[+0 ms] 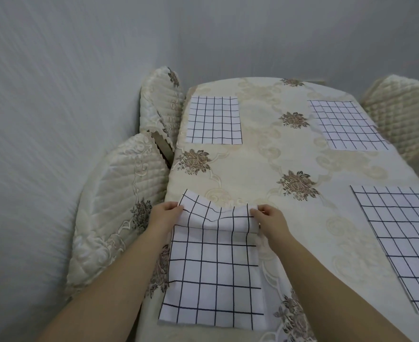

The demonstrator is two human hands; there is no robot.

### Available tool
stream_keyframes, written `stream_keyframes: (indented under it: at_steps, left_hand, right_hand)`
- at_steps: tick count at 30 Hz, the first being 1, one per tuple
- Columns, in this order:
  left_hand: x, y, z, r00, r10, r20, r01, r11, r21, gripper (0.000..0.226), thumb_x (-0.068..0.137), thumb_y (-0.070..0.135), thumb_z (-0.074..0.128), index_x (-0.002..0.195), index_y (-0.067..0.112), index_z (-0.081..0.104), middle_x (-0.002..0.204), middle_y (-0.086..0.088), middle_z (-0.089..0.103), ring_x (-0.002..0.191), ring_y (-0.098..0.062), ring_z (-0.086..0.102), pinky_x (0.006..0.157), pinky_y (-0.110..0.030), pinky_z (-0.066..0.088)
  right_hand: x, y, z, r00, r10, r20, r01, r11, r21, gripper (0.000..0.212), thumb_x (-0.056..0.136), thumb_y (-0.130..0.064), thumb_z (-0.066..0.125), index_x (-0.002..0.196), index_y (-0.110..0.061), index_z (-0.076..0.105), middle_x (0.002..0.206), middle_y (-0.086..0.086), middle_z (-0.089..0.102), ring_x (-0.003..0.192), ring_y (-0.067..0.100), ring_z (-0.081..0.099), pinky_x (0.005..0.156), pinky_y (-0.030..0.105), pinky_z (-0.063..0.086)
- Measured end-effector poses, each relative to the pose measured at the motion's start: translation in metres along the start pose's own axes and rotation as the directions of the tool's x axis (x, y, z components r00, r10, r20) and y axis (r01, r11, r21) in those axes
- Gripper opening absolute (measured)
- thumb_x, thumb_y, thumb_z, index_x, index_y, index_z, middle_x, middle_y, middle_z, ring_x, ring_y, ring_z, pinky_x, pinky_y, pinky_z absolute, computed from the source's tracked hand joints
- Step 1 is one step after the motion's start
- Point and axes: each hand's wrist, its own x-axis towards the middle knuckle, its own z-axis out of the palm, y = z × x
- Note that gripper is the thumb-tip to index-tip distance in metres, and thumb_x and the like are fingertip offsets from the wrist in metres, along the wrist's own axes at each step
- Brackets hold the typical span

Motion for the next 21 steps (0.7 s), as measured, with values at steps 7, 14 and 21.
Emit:
stream_keyframes:
  at_steps: [7, 14, 21]
  left_hand:
    - [0.031, 0.008, -0.004, 1.000, 0.002, -0.009, -0.003, 0.992, -0.128, 0.018, 0.086, 0.011, 0.068, 0.104, 0.007, 0.067, 0.104, -0.013, 0.070, 0.098, -0.028, 0.066, 0.084, -0.036, 0.054]
    - [0.053, 0.007, -0.001, 0.999, 0.003, -0.043, -0.006, 0.998, -0.062, 0.028, 0.088, 0.004, 0.064, 0.115, 0.001, 0.062, 0.107, -0.015, 0.065, 0.094, -0.026, 0.064, 0.081, -0.032, 0.053]
    - [0.039, -0.002, -0.018, 0.993, 0.019, -0.113, -0.018, 1.000, 0.011, 0.033, 0.086, 0.009, 0.066, 0.119, 0.005, 0.063, 0.107, -0.011, 0.066, 0.088, -0.020, 0.059, 0.082, -0.031, 0.049]
  right_hand:
    - [0.039, -0.019, 0.010, 0.999, -0.036, -0.026, 0.037, 0.999, 0.039, 0.007, 0.082, -0.021, 0.066, 0.079, -0.016, 0.069, 0.080, 0.011, 0.069, 0.074, 0.025, 0.061, 0.081, 0.048, 0.055]
    - [0.068, -0.011, 0.020, 0.999, 0.038, -0.012, -0.037, 0.997, 0.061, 0.026, 0.085, -0.018, 0.065, 0.108, -0.006, 0.068, 0.090, 0.011, 0.070, 0.079, 0.029, 0.065, 0.079, 0.043, 0.057]
    - [0.052, 0.001, 0.016, 0.999, 0.030, -0.025, -0.030, 1.000, -0.005, 0.045, 0.081, -0.021, 0.063, 0.124, -0.008, 0.060, 0.111, 0.012, 0.068, 0.099, 0.026, 0.065, 0.097, 0.046, 0.050]
